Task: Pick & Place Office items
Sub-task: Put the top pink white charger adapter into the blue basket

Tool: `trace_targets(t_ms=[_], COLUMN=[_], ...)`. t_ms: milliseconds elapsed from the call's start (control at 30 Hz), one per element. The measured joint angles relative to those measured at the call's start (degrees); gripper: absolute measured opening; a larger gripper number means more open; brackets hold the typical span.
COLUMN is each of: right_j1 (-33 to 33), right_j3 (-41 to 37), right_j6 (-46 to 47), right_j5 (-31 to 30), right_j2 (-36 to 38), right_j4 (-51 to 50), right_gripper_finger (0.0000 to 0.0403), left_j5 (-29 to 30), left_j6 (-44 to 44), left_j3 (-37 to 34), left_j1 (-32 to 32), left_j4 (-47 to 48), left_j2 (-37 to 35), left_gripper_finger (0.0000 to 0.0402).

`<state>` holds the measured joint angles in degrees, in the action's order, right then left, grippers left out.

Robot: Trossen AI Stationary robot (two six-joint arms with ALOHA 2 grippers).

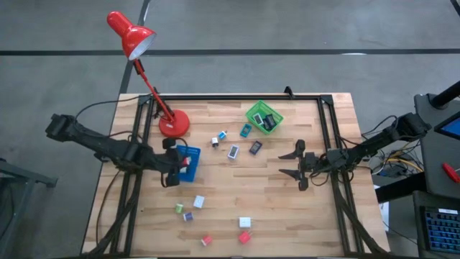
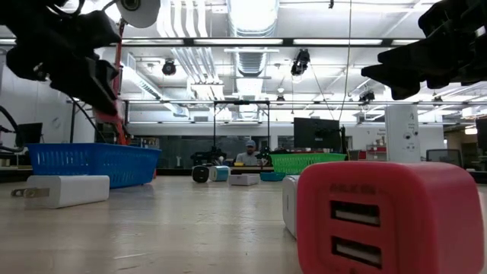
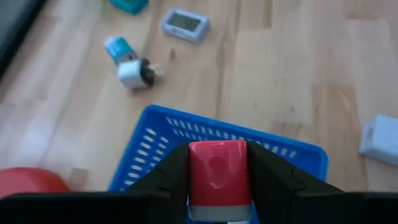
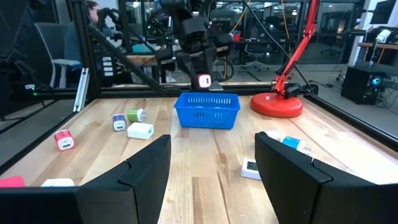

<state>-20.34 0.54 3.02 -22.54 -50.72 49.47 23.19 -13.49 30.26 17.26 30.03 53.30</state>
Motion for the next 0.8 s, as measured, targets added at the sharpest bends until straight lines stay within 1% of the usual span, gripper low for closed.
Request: trace_targets(t_ms=[100, 467, 600, 800], right_j1=[-0.01, 0.0, 0.0, -0.02], right_j3=[0.0, 0.0, 0.0, 0.0], right_j6=[0.0, 0.0, 0.0, 0.0], right_j5=[0.02, 0.02, 0.01, 0.02], right_j2=[0.0, 0.0, 0.0, 0.0], right_j4=[0.02, 0.07, 0.07, 0.04], right_gripper_finger=[0.0224, 0.0224, 0.0224, 0.0224], left_j5=[-2.37, -4.01, -5.19, -5.34], left_j6=[-0.2, -1.51, -1.56, -1.56], left_j3=[-0.15, -0.52, -0.52, -0.55], left_j1=[-0.01, -0.56, -1.08, -1.4], left_j4=[0.01, 0.89, 0.26, -0.63], left_j2=[0.91, 5.62, 7.44, 9.57], left_gripper_finger=[0.0127, 0.0127, 0.0127, 0.0127])
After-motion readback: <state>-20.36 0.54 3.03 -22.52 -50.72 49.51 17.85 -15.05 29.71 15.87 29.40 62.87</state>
